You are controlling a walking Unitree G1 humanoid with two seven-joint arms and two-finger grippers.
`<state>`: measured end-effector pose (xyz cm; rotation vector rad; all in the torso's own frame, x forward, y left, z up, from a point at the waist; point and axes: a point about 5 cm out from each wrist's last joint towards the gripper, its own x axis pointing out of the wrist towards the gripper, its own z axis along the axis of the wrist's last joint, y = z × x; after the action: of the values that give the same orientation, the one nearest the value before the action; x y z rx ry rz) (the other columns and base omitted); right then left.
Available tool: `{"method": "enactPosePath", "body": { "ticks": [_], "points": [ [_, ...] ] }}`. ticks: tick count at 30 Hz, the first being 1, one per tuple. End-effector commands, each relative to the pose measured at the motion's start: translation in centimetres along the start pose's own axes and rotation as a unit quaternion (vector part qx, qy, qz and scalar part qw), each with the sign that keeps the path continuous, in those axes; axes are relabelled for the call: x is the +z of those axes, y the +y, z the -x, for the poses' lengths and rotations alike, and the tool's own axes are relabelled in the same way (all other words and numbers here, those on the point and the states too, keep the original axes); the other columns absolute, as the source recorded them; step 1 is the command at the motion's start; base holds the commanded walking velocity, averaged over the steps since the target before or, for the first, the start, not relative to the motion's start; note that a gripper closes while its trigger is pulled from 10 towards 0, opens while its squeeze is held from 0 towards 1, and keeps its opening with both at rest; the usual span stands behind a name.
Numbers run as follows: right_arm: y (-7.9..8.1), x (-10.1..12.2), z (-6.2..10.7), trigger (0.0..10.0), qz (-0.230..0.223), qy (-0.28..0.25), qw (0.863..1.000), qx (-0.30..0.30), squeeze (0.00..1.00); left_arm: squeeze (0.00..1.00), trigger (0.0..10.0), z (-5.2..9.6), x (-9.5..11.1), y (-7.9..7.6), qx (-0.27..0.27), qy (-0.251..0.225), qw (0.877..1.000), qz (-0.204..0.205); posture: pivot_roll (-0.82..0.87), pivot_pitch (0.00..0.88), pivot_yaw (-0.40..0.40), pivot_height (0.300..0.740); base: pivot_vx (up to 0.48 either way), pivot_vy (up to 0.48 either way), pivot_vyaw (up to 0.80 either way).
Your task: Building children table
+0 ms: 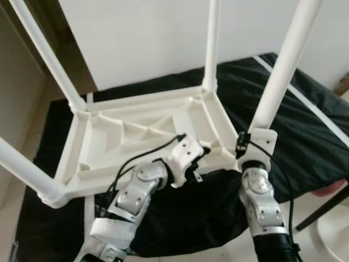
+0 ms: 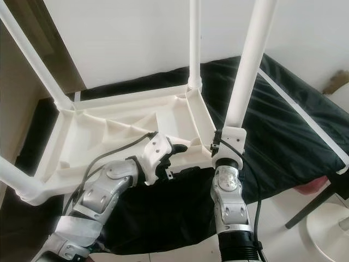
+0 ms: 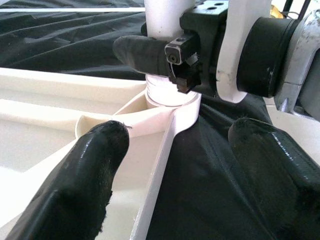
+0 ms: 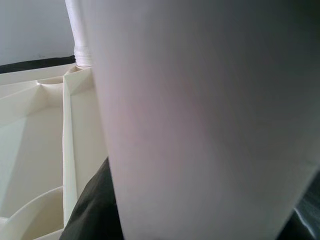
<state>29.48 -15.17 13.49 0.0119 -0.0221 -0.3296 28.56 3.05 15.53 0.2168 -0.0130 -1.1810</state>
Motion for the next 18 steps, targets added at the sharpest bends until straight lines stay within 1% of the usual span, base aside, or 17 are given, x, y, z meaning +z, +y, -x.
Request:
{"method": "enactPosePath", "body": {
  "ticks": [1, 5, 6, 7, 9, 10, 16, 17, 18],
  "points": [
    [-0.3, -2.1, 1.0, 10.0, -0.012, 0.063, 0.998, -0.025, 0.0, 0.0, 10.0, 0.3, 0.0, 0.2, 0.012, -0.002, 1.0, 0.003, -0.08, 0.0, 0.101, 0.74, 0.0, 0.0, 0.0],
    [-0.1, -1.9, 1.0, 10.0, -0.015, 0.069, 0.997, -0.012, 0.0, 0.0, 10.0, 0.2, -0.1, 0.2, 0.012, -0.001, 1.0, 0.003, -0.08, 0.0, 0.1, 0.74, 0.0, 0.0, 0.0],
    [0.0, -1.7, 1.0, 10.0, -0.012, 0.063, 0.998, -0.005, 0.03, 0.0, 10.0, 0.2, 0.0, 0.3, 0.013, -0.002, 1.0, 0.003, -0.08, 0.0, 0.099, 0.74, 0.0, 0.0, 0.0],
    [0.1, -1.4, 1.0, 10.0, -0.007, 0.052, 0.999, 0.005, 0.95, 0.0, 10.0, 0.1, 0.1, 0.4, 0.014, -0.004, 1.0, 0.003, -0.09, 0.0, 0.098, 0.74, 0.0, 0.0, 0.0],
    [0.1, -1.3, 1.0, 10.0, -0.007, 0.049, 0.999, 0.007, 0.95, 0.0, 10.0, 0.0, 0.2, 0.4, 0.015, -0.004, 1.0, 0.002, -0.09, 0.0, 0.098, 0.74, 0.0, 0.0, 0.0],
    [0.1, -1.2, 1.0, 10.0, -0.009, 0.045, 0.999, 0.012, 1.0, 0.0, 10.0, 0.0, 0.2, 0.5, 0.015, -0.005, 1.0, 0.002, -0.09, 0.0, 0.098, 0.74, 0.0, 0.0, 0.0],
    [-0.4, -0.5, 0.9, 10.0, -0.017, 0.022, 0.999, 0.027, 1.0, 0.0, 10.0, -0.2, 0.3, 0.5, 0.016, -0.006, 1.0, 0.002, -0.09, 0.0, 0.099, 0.74, 0.0, 0.0, 0.0],
    [-0.8, -0.3, 0.8, 10.0, -0.027, 0.013, 0.999, 0.035, 1.0, 0.0, 10.0, -0.1, 0.2, 0.4, 0.017, -0.006, 1.0, 0.002, -0.09, 0.0, 0.099, 0.74, 0.0, 0.0, 0.0],
    [-1.1, -0.3, 0.8, 10.0, -0.026, 0.007, 0.999, 0.038, 1.0, 0.0, 10.0, 0.0, 0.2, 0.4, 0.017, -0.005, 1.0, 0.002, -0.09, 0.0, 0.098, 0.74, 0.0, 0.0, 0.0]
  ]
}}
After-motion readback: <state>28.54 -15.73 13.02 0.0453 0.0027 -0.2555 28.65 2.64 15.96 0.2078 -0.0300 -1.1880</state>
